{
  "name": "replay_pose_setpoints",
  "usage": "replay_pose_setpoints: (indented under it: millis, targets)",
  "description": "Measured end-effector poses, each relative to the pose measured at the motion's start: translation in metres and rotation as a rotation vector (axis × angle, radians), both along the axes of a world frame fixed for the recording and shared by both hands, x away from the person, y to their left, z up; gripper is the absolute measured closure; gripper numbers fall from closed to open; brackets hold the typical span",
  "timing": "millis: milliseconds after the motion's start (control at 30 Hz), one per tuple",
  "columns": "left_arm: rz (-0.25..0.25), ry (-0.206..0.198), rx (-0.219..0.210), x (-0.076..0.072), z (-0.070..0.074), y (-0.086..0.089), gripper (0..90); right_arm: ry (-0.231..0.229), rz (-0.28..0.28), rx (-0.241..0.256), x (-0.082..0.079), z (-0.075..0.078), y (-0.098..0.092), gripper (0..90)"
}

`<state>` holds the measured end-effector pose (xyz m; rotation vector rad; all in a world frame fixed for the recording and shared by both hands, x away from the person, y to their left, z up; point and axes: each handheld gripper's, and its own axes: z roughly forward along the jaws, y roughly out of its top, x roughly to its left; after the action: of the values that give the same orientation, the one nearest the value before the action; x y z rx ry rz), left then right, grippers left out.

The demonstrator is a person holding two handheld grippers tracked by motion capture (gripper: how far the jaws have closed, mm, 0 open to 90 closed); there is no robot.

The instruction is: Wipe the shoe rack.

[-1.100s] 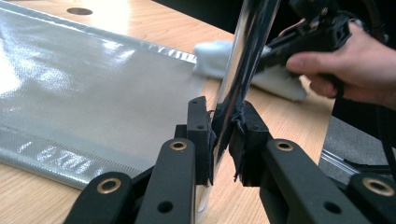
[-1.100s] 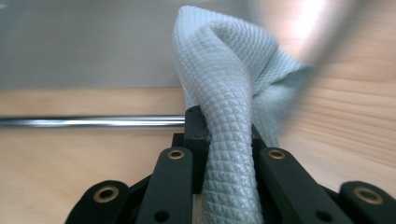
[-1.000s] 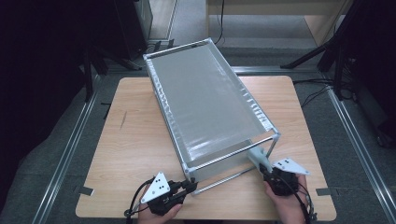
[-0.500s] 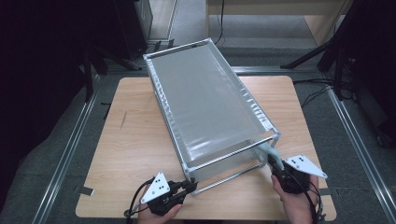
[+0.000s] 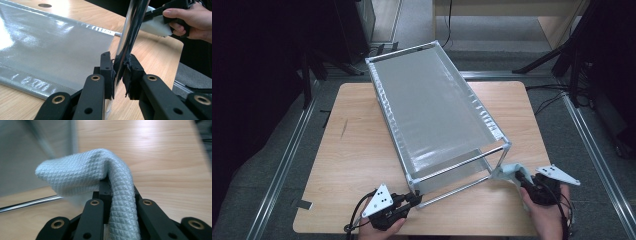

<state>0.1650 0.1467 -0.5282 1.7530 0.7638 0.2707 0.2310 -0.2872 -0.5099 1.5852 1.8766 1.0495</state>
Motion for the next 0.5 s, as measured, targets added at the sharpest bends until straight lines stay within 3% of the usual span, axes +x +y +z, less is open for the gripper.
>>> replay_pose_setpoints:
  millis: [67,300,367,433,500]
  targets:
    - [0.006,0.000,0.001,0.000,0.000,0.001,79.0,-0.008,-0.060,-0.027,0.000,-0.001,-0.009,81.2]
    - [0.021,0.002,-0.001,0.002,0.000,0.005,79.0,-0.044,-0.158,-0.006,0.003,-0.008,-0.021,80.7]
    - [0.026,0.002,0.000,0.002,0.000,0.006,79.0,-0.032,-0.135,-0.002,0.005,-0.010,-0.020,72.6]
    - [0.029,0.002,0.003,0.003,0.000,0.007,79.0,-0.035,-0.126,0.014,0.006,-0.010,-0.017,55.0]
    - [0.033,0.001,0.002,0.003,0.000,0.009,79.0,-0.068,-0.135,0.027,0.004,-0.002,-0.014,48.6]
